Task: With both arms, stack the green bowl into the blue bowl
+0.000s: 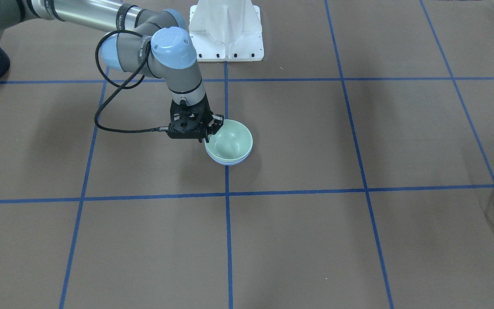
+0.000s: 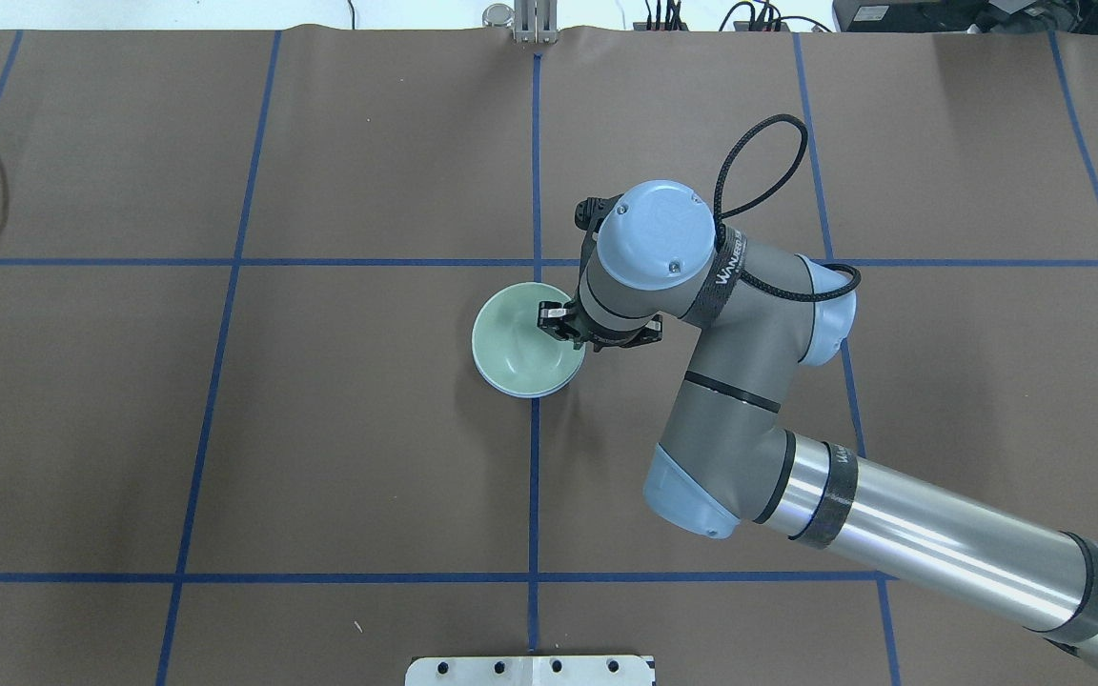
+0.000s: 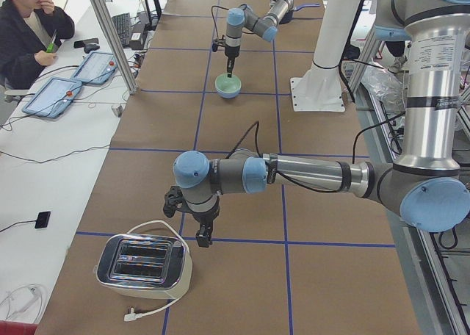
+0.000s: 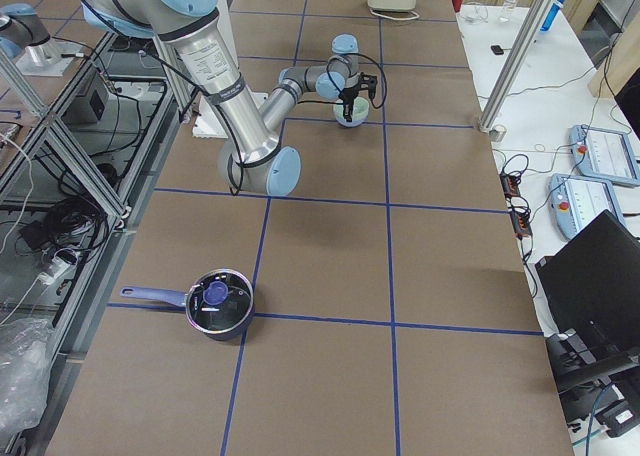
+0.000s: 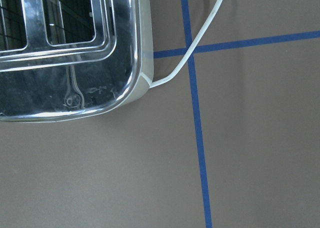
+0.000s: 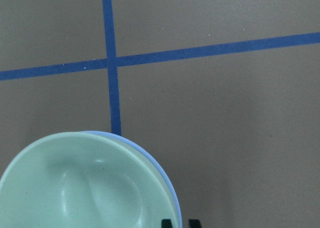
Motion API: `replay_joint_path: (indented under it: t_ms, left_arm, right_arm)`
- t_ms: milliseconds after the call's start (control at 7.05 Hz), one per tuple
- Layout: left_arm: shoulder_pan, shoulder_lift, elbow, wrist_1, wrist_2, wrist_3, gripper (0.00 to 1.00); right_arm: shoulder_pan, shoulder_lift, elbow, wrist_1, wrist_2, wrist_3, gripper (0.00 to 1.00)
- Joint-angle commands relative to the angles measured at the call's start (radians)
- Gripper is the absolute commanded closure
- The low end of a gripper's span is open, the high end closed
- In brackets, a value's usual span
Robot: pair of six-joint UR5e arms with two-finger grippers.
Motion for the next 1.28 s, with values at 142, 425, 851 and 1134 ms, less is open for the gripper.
replay_joint_path:
  t_ms: [142, 425, 851, 1134]
  left_arm:
    - [0.000, 0.001, 0.000, 0.002, 0.000, 0.000, 0.01]
    - [0.000, 0.001, -0.005, 0.002, -0.005, -0.050, 0.01]
    - [0.000, 0.004, -0.014, -0.012, -0.054, -0.134, 0.01]
    - [0.000, 0.004, -0.012, -0.040, -0.055, -0.129, 0.01]
  right_arm:
    - [0.020, 0.006, 0.013, -0.002, -0.002, -0.004, 0.00]
    - [0.159, 0.003, 0.025, -0.014, 0.118, -0.112, 0.00]
    - [0.470, -0.097, 0.015, -0.017, 0.374, -0.446, 0.00]
    - [0.593, -0.219, -0.007, -0.017, 0.377, -0.723, 0.00]
